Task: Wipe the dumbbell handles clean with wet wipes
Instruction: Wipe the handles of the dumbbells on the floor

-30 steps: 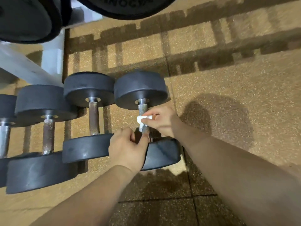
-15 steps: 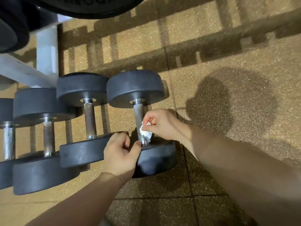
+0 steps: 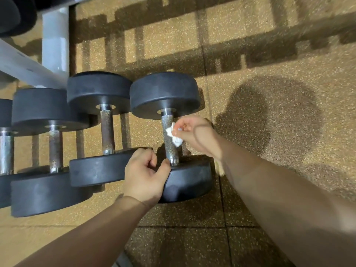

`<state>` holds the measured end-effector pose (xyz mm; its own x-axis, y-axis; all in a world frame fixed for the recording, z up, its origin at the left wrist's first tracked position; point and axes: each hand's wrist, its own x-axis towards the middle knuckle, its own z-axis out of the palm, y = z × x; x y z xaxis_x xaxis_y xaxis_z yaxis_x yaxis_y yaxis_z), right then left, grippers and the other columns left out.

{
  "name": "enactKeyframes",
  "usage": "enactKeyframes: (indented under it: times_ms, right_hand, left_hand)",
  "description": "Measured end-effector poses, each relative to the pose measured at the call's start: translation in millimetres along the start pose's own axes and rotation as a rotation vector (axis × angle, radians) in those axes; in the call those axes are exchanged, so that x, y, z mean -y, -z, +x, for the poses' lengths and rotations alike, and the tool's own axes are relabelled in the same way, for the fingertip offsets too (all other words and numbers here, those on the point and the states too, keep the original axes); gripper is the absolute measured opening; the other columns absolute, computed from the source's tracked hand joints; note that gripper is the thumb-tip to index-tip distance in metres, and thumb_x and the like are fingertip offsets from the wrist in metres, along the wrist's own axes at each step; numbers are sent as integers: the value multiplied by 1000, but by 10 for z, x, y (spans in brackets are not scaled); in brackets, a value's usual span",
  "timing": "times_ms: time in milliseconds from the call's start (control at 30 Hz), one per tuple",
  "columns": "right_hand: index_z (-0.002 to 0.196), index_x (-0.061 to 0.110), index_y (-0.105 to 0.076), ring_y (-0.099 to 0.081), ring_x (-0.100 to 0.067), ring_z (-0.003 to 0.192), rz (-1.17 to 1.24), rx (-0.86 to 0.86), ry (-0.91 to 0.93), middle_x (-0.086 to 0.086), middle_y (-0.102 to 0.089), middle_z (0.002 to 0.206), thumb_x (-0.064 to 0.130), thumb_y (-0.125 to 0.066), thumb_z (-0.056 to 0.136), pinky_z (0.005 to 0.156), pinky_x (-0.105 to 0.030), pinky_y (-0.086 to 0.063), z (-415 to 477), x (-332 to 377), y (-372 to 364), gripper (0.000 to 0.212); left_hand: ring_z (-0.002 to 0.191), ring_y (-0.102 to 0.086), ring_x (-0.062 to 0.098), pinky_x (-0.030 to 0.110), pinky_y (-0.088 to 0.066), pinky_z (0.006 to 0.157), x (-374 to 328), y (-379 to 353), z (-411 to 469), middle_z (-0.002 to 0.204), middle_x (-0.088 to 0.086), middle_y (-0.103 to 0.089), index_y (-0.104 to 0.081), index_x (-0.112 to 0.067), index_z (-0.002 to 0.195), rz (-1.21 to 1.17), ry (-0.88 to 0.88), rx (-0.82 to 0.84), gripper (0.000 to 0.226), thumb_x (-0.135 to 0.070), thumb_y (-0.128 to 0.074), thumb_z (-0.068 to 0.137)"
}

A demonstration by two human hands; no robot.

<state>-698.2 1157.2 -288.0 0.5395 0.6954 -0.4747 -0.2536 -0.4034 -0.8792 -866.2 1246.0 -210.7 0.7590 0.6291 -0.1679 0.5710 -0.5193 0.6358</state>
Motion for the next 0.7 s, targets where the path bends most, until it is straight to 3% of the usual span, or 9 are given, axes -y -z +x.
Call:
enactKeyframes:
  times_ms: [133, 333, 467, 567, 633, 700]
  right_hand:
    - [81, 29, -65, -57, -14, 79, 73, -113, 33, -3, -65, 88, 17, -77, 86, 70, -28, -47, 139, 49, -93, 18]
    - [90, 23, -69, -56, -7, 76, -192, 123, 70, 9, -62, 82, 23, -77, 87, 63, -21, -45, -153, -37, 49, 8]
    - [84, 26, -69, -64, -7, 87, 83, -43, -5, 7, -70, 95, 19, -75, 88, 75, -19, -49, 21, 60, -52, 10]
    - [80, 27, -68, -63, -7, 80, 239, -155, 2, 8, -69, 85, 16, -74, 88, 76, -24, -47, 183, 82, -124, 15]
    - [81, 27, -69, -64, -9, 85, 166, -67, -25, 8, -70, 88, 18, -74, 89, 80, -27, -49, 111, 71, -52, 13]
    - [86, 25, -70, -66, -11, 94, -2, 135, -74, 8, -70, 97, 22, -74, 89, 89, -29, -52, -70, 4, 44, 6]
  left_hand:
    - [67, -41, 17, 37, -38, 66, 3, -11, 2, 68, -4, -37, -33, -20, 63, -10, -8, -12, 37, -45, -58, 74]
    - [67, -42, 16, 35, -38, 66, 11, -14, -2, 68, -3, -39, -34, -20, 62, -18, -17, -16, 38, -46, -58, 75]
    - [67, -42, 19, 36, -36, 64, 5, -11, 1, 67, -5, -37, -32, -22, 62, -11, -16, -18, 39, -46, -59, 75]
    - [68, -42, 21, 37, -36, 64, 2, -15, 5, 67, -5, -37, -32, -21, 62, -5, -22, -16, 39, -46, -58, 76]
    - [68, -42, 20, 35, -35, 64, 13, -14, 1, 67, -5, -37, -33, -20, 62, -6, -23, -13, 40, -46, -59, 76]
    - [68, -42, 20, 34, -35, 64, 20, -16, 0, 67, -4, -37, -33, -19, 62, -9, -25, -9, 40, -47, -59, 76]
